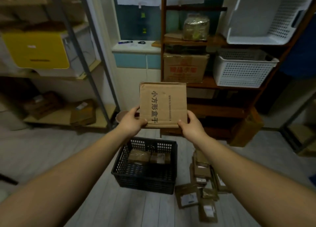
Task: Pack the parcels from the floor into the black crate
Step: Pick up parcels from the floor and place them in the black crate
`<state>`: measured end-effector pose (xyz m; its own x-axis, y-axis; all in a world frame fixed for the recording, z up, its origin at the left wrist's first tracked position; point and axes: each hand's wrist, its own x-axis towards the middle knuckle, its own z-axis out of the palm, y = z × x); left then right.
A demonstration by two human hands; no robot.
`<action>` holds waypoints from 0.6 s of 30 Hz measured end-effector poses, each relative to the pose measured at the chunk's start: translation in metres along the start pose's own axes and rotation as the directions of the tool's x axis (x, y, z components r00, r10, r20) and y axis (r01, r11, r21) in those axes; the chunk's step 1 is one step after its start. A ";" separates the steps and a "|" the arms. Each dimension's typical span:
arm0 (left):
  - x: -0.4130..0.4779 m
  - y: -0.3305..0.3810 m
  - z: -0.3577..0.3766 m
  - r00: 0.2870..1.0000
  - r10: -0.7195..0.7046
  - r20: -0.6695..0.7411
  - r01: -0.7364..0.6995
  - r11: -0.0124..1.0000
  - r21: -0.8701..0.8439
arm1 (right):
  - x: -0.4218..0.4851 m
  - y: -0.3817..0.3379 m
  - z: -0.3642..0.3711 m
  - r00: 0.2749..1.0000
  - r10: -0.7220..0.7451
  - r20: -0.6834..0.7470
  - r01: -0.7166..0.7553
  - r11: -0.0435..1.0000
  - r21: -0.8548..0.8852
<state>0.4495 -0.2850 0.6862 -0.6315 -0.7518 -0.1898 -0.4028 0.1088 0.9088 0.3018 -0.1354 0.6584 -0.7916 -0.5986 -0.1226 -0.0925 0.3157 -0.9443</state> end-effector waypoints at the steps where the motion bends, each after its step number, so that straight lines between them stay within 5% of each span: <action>1: 0.006 -0.002 -0.009 1.000 -0.001 -0.003 0.001 1.000 -0.013 | 0.003 0.000 0.010 1.000 -0.010 0.027 0.011 1.000 -0.029; 18: 0.179 -0.088 -0.042 0.982 -0.180 0.057 0.179 0.983 0.034 | 0.156 0.045 0.119 0.965 0.119 0.232 -0.090 0.987 -0.132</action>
<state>0.4000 -0.4559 0.5873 -0.5852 -0.7209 -0.3714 -0.5316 -0.0049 0.8470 0.2460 -0.3016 0.5601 -0.6352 -0.7110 -0.3018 -0.0997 0.4630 -0.8808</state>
